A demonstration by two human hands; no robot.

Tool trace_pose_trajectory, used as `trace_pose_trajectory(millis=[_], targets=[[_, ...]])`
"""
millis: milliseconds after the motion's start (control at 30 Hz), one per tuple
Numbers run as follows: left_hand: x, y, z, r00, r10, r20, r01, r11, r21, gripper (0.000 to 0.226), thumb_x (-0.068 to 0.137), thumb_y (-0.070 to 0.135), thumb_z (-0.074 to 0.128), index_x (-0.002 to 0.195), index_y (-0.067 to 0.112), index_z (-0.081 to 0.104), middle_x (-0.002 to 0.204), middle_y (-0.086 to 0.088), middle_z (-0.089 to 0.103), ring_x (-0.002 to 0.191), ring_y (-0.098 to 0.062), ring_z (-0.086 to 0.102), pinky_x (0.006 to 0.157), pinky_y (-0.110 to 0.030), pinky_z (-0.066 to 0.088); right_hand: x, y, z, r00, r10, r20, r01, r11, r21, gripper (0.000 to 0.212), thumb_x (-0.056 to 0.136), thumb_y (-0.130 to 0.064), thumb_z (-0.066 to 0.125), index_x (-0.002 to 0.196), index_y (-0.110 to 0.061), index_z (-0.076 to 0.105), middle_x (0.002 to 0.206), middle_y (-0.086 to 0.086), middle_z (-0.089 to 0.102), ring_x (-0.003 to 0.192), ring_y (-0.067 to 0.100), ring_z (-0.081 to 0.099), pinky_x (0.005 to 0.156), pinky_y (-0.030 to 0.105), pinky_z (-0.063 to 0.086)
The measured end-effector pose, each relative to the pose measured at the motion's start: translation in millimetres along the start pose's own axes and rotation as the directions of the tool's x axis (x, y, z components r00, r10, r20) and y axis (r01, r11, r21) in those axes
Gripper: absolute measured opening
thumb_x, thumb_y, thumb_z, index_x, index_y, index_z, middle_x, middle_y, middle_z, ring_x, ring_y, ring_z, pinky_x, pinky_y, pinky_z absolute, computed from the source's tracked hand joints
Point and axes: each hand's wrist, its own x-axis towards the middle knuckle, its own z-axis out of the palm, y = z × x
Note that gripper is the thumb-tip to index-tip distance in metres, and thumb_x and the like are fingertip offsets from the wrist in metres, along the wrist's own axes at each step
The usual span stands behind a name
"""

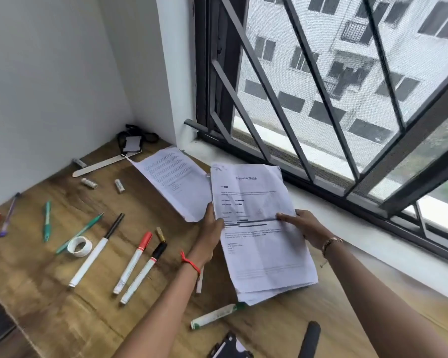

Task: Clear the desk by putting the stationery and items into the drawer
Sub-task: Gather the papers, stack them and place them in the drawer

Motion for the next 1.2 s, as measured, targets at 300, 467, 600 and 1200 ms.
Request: trace_pose_trajectory(millis=[300, 467, 600, 1200], targets=[[25.9, 23.8, -46.5, 0.860, 0.377, -0.345, -0.101, 0.787, 0.608, 0.044, 0.085, 0.033, 0.061, 0.118, 0.005, 0.056, 0.134, -0.015, 0.043, 0.124, -0.034, 0.034, 0.103, -0.045, 0.034, -16.2, -31.8, 15.5, 0.993, -0.113, -0.020, 0.110, 0.887, 0.449, 0.027, 0.077, 0.009, 0.063, 0.102, 0.000, 0.059, 0.071, 0.006, 0.072, 0.059, 0.017, 0.067, 0.059, 0.028, 0.058], [47.8, 15.2, -80.9, 0.899, 0.089, -0.429, 0.103, 0.909, 0.404, 0.088, 0.077, 0.003, 0.068, 0.144, 0.024, 0.016, 0.148, -0.021, 0.012, 0.135, -0.039, 0.020, 0.104, -0.047, 0.036, -21.4, -39.8, 14.4, 0.995, -0.096, -0.016, 0.090, 0.841, 0.533, 0.021, 0.080, 0.007, 0.062, 0.099, -0.001, 0.058, 0.085, 0.012, 0.068, 0.064, 0.019, 0.068, 0.069, 0.035, 0.057], [37.7, 17.2, -96.3, 0.934, 0.005, -0.357, 0.027, 0.996, 0.083, 0.095, 0.077, -0.020, 0.046, 0.147, 0.028, 0.002, 0.147, -0.004, 0.027, 0.115, -0.018, 0.042, 0.081, -0.030, 0.041, -23.2, -40.8, 14.5, 0.996, -0.085, -0.006, 0.074, 0.830, 0.552, 0.016, 0.081, 0.007, 0.060, 0.094, -0.003, 0.061, 0.077, 0.008, 0.072, 0.063, 0.019, 0.069, 0.066, 0.034, 0.057], [-46.2, 28.3, -68.6, 0.983, -0.139, 0.119, 0.175, 0.903, -0.392, 0.050, 0.088, 0.007, 0.049, 0.136, 0.018, 0.040, 0.099, -0.001, 0.059, 0.083, -0.016, 0.060, 0.053, -0.020, 0.055, -46.3, -51.2, 58.9, 0.999, -0.033, -0.003, 0.031, 0.911, 0.412, 0.026, 0.081, -0.001, 0.065, 0.104, 0.009, 0.060, 0.081, 0.014, 0.069, 0.060, 0.022, 0.069, 0.061, 0.033, 0.059]])
